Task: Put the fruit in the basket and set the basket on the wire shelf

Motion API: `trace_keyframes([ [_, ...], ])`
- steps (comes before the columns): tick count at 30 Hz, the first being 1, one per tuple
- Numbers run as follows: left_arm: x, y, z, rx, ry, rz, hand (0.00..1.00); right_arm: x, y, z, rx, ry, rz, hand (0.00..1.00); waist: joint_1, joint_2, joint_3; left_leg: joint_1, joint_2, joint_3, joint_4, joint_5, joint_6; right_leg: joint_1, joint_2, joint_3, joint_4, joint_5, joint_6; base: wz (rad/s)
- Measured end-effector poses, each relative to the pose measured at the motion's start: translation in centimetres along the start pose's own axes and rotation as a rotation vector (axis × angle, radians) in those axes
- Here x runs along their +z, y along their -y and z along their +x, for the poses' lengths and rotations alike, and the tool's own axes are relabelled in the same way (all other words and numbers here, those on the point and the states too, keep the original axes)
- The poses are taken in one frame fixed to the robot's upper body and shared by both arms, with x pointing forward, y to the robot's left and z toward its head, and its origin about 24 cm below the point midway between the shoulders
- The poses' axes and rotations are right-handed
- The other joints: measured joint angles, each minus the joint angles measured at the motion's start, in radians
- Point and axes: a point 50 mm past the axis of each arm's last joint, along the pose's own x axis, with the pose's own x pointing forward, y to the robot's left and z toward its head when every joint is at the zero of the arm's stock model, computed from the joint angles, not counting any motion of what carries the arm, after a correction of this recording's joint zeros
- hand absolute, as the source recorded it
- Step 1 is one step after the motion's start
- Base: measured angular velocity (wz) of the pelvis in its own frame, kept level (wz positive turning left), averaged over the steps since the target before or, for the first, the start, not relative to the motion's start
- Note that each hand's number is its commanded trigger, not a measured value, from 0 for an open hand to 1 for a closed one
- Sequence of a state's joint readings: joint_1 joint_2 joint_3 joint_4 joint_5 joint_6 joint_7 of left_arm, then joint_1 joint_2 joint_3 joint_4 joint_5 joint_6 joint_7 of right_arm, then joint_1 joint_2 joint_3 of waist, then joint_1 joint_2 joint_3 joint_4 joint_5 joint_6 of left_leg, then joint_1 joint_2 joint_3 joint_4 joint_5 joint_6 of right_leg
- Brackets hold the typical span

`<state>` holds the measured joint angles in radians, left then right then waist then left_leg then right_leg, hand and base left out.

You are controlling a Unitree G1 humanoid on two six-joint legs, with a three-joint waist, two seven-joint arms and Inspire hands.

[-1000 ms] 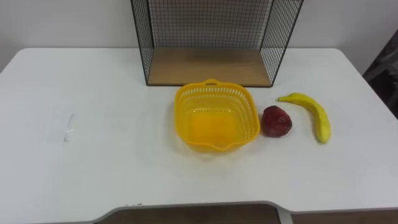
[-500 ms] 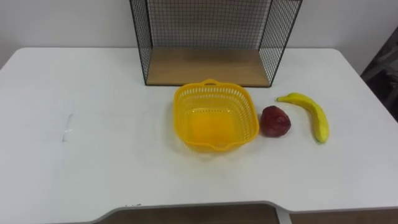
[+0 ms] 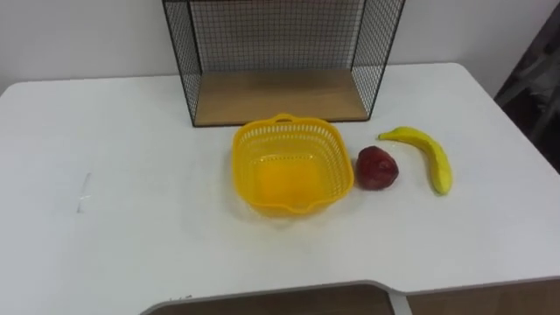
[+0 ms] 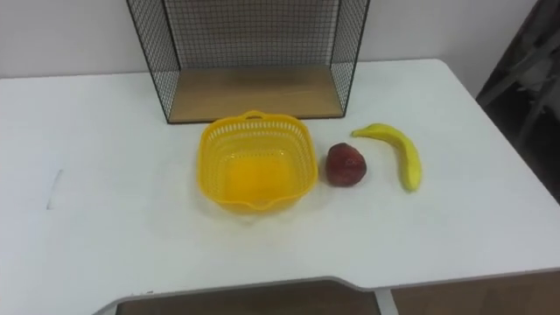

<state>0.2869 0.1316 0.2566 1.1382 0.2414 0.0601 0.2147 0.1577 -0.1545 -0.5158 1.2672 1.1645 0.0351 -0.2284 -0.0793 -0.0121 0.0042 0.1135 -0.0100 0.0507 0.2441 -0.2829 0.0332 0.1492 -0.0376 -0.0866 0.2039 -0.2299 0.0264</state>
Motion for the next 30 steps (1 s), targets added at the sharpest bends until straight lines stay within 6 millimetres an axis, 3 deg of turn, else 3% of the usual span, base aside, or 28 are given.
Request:
trace_keyframes([
  [4,0.1,-0.6,0.1,0.026,0.008,-0.027,0.0,3.0,-2.2,-0.8,0.01,0.072,0.24,0.0,-0.032,-0.009,-0.0068,0.0,0.0,0.004,-0.004,0.003,0.0,-0.008,0.0,0.005,0.002,0.0,0.0,-0.05],
  [8,0.9,-1.0,0.2,0.045,0.046,-0.028,0.0,6.4,-4.8,-2.5,0.051,0.203,0.344,0.0,-0.05,-0.015,-0.0094,-0.004,0.0,0.005,-0.004,0.003,0.0,-0.012,0.0,0.005,0.002,0.0,0.0,0.0],
  [11,1.4,-1.3,0.1,0.059,0.082,-0.036,0.0,9.3,-7.4,-5.3,0.103,0.34,0.364,0.0,-0.052,-0.023,-0.0107,-0.02,-0.002,0.005,-0.003,0.006,0.0,-0.023,0.0,0.006,0.005,0.0,0.0,0.0],
  [13,1.6,-1.3,0.1,0.061,0.095,-0.024,0.0,11.7,-9.9,-8.6,0.163,0.537,0.301,0.0,-0.049,-0.027,-0.0097,-0.022,-0.002,0.01,-0.004,0.007,0.001,-0.031,0.0,0.014,0.011,0.0,0.0,-0.06],
  [16,2.3,-1.4,0.1,0.065,0.128,-0.017,0.0,13.5,-11.9,-12.2,0.211,0.76,0.22,0.0,-0.027,-0.037,-0.0055,-0.033,-0.001,0.016,-0.003,0.01,0.001,-0.043,0.0,0.019,0.01,0.0,0.0,-0.04],
  [21,2.4,-1.1,-0.1,0.03,0.151,0.034,0.0,14.3,-14.3,-16.9,0.333,1.044,0.085,0.0,-0.001,-0.042,-0.0027,-0.048,-0.001,0.019,-0.003,0.016,-0.001,-0.065,0.001,0.026,0.016,0.002,-0.001,-0.03],
  [26,2.4,-1.0,-0.1,0.02,0.152,0.044,0.0,12.7,-16.7,-19.1,0.522,1.142,-0.081,0.0,0.024,-0.038,-0.004,-0.048,0.003,0.028,-0.004,0.016,-0.001,-0.069,0.003,0.031,0.016,0.004,-0.003,-0.04],
  [30,2.3,-0.9,-0.1,0.004,0.149,0.047,0.0,11.1,-18.3,-21.3,0.732,1.194,-0.218,0.0,0.035,-0.029,0.0006,-0.046,0.003,0.028,-0.007,0.016,-0.001,-0.068,0.003,0.03,0.016,0.004,-0.002,-0.01],
])
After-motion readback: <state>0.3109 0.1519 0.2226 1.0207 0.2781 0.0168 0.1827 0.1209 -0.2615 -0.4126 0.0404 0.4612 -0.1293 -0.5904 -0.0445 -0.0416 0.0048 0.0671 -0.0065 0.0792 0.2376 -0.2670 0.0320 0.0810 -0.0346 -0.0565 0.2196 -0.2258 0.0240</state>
